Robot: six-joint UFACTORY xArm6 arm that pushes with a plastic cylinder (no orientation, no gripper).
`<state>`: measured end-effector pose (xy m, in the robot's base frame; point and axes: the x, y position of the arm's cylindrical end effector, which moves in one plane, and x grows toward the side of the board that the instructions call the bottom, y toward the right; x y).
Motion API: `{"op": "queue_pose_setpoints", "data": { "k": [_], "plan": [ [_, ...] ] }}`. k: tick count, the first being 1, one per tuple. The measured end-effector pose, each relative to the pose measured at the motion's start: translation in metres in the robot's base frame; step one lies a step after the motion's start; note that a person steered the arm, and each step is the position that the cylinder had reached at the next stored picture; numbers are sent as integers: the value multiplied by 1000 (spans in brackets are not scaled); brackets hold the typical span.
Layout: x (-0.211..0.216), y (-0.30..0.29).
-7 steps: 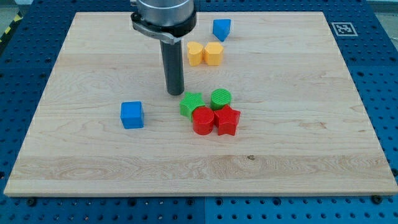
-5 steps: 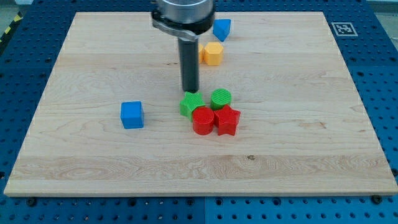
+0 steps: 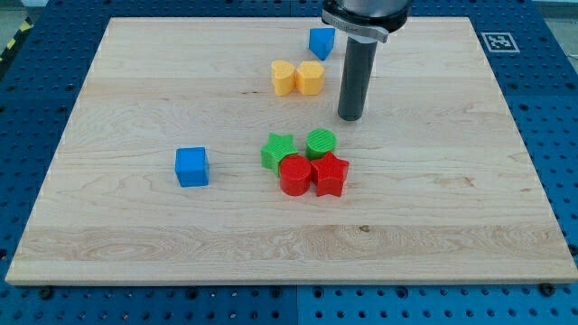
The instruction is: Place your hand at the top of the blue triangle
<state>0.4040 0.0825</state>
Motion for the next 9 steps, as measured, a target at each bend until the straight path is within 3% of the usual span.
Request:
{"op": "queue_pose_setpoints", "data": {
  "k": [1, 3, 6, 7, 9],
  "plan": [
    [0, 45],
    [0, 69],
    [1, 175],
    [-7, 186],
    [-97, 158]
  ]
}}
